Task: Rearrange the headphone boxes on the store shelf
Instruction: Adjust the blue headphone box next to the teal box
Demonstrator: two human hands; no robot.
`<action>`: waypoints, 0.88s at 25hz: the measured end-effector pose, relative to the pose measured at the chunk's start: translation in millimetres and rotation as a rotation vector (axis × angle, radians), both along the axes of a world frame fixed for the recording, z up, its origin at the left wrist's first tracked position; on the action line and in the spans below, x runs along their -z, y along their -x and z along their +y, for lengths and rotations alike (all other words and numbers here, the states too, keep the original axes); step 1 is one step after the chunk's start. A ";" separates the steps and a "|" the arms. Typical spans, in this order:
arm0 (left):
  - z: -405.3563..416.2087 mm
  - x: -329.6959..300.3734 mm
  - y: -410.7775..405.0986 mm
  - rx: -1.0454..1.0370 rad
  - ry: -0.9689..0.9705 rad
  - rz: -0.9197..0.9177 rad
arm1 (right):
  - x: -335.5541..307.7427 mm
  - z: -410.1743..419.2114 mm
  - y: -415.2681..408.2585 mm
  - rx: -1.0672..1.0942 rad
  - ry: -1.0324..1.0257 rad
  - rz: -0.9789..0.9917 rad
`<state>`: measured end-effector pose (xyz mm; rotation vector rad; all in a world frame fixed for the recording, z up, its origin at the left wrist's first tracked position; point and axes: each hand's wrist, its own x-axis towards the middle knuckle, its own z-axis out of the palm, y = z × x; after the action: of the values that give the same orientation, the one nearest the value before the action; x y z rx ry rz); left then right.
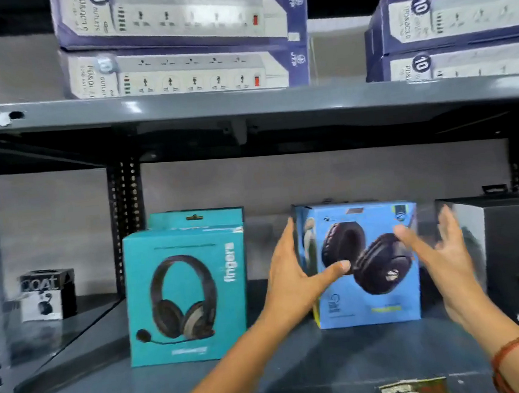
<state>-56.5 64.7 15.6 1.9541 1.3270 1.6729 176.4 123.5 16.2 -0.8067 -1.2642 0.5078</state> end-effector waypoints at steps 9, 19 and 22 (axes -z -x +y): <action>87.3 30.0 -15.1 0.275 0.538 -0.442 | 32.3 92.2 -58.5 -0.685 0.363 -0.160; 91.0 37.3 -7.6 0.240 0.461 -0.401 | 36.1 99.3 -43.8 -0.605 0.304 -0.267; 87.4 34.7 -4.9 0.232 0.465 -0.402 | 34.5 91.6 -39.7 -0.579 0.267 -0.263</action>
<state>-51.6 152.0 -19.1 1.3622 1.1530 1.3935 216.1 215.1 -18.3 -0.7366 -1.7062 1.0805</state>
